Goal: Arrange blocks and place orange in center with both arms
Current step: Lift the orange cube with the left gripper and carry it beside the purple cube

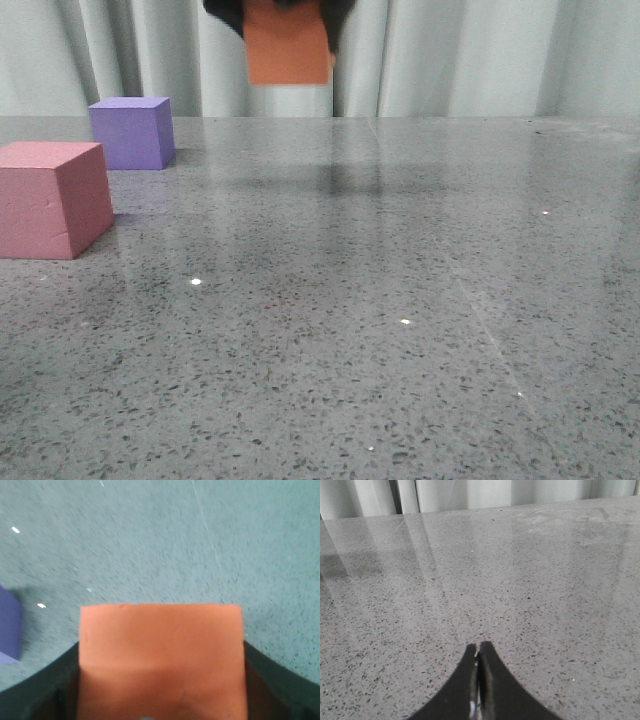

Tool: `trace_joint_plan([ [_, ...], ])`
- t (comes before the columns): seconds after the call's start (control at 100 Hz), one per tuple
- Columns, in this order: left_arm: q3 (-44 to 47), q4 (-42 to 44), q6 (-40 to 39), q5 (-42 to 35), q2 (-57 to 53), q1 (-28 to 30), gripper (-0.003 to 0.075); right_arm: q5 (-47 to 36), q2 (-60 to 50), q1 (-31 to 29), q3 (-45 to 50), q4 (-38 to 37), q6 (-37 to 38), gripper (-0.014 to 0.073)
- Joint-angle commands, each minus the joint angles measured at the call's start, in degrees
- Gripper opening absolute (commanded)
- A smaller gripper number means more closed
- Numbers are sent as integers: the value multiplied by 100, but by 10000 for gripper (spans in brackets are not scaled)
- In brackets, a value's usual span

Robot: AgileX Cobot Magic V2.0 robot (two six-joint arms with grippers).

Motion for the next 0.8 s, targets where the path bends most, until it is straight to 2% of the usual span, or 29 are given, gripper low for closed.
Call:
trace_joint_plan([
  [0.0, 12, 403, -6, -116, -620, 55, 230, -490, -116, -38, -72, 0, -49, -67],
  [0.25, 1202, 708, -6, -232, -1550, 587, 230, -490, -116, -38, -72, 0, -49, -67],
  [0.45, 2225, 320, -41, -1130, -2074, 1369, 230, -490, -116, -38, -72, 0, -49, -67],
  [0.58, 2619, 207, -41, -1453, -2078, 1691, 230, -490, -116, -38, -72, 0, -49, -67],
  [0.79, 2863, 274, -41, -1696, -2067, 1807, 230, -490, -116, -38, -72, 0, -49, -67],
])
